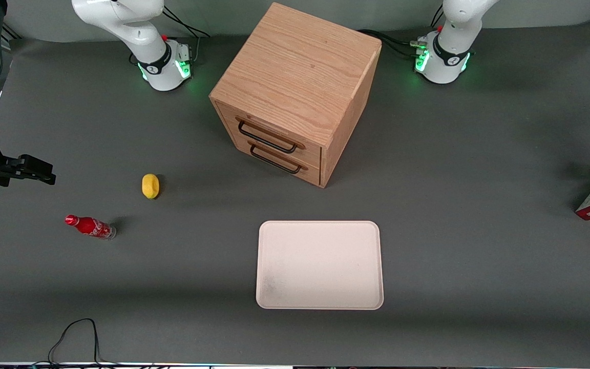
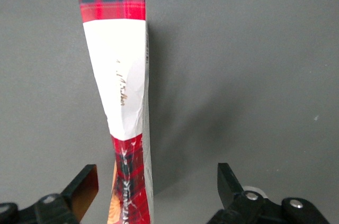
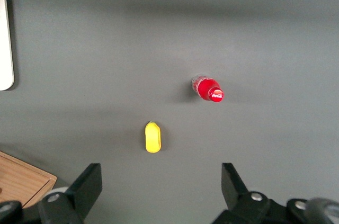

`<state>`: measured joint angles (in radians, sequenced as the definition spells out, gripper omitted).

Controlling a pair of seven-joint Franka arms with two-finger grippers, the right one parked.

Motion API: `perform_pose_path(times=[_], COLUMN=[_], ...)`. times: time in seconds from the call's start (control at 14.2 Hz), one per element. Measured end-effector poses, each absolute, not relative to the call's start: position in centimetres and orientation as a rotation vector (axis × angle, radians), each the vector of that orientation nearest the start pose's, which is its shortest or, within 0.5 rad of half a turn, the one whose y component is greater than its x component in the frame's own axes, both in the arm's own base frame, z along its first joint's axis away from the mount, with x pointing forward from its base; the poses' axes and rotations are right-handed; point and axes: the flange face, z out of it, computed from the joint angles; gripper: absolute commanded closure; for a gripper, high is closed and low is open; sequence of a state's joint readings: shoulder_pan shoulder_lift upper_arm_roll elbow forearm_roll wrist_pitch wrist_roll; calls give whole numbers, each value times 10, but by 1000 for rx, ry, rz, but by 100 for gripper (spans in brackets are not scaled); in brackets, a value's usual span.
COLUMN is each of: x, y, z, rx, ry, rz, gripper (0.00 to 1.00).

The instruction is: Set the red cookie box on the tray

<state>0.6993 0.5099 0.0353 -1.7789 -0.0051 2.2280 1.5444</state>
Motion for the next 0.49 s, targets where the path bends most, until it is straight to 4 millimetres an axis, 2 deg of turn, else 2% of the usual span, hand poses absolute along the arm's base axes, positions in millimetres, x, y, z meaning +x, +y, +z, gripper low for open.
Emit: perform_pose_path(times=[0.49], x=[487], y=[436], z=[264], rx=[-2910], ry=[1268], rz=[47], gripper=[0])
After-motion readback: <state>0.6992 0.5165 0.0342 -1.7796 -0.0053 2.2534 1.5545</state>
